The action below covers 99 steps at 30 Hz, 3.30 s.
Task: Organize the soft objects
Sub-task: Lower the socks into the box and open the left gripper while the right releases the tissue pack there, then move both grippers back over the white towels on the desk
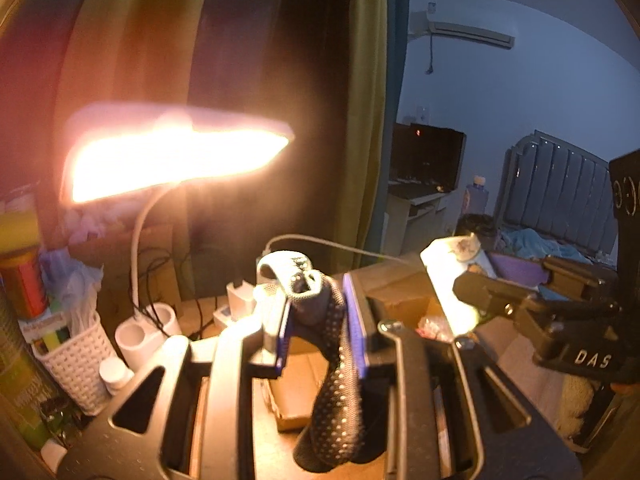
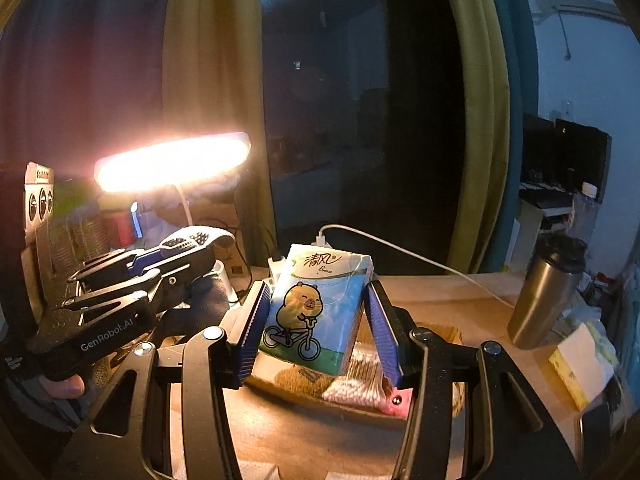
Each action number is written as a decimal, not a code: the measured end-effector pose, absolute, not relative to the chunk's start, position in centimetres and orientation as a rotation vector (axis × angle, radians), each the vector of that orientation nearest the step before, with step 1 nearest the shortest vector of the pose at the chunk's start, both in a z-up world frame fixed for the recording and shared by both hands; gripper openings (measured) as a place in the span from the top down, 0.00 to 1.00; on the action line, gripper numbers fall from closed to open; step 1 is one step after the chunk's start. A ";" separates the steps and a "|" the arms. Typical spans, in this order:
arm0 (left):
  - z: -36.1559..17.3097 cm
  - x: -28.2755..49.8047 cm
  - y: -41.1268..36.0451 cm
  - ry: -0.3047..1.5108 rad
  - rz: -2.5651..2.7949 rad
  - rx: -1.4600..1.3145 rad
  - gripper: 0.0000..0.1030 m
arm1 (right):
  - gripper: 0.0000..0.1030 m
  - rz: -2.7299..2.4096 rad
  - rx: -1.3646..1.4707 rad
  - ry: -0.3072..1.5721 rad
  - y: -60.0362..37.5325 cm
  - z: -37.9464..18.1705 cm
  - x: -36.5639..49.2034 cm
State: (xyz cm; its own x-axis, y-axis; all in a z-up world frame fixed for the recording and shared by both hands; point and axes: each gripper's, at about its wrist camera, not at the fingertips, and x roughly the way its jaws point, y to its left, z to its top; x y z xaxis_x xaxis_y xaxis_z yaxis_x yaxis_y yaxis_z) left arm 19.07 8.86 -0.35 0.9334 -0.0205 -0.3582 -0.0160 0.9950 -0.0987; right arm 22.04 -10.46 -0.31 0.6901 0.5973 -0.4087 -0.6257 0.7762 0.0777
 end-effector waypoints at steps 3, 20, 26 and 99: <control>-0.2 19.8 8.8 0.350 0.008 -0.081 0.76 | 0.49 0.693 -0.067 0.437 -10.2 -0.5 22.8; -6.0 26.3 8.2 0.470 0.060 -0.025 0.76 | 0.49 0.706 -0.016 0.539 -10.2 -4.9 27.8; -10.1 28.7 7.7 0.568 0.081 0.005 0.74 | 0.49 0.699 -0.001 0.574 -10.1 -6.3 28.9; -3.7 12.4 6.0 0.419 0.101 -0.111 0.27 | 0.31 0.686 -0.062 0.496 -13.7 -3.9 17.4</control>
State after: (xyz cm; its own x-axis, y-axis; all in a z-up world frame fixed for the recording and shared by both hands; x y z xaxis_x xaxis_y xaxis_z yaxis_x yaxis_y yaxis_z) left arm 12.35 5.96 -3.73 0.9088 0.0747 -0.4106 -0.1204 0.9889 -0.0868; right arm 17.42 -13.68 -3.91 0.6624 0.5923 -0.4587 -0.6214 0.7764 0.1051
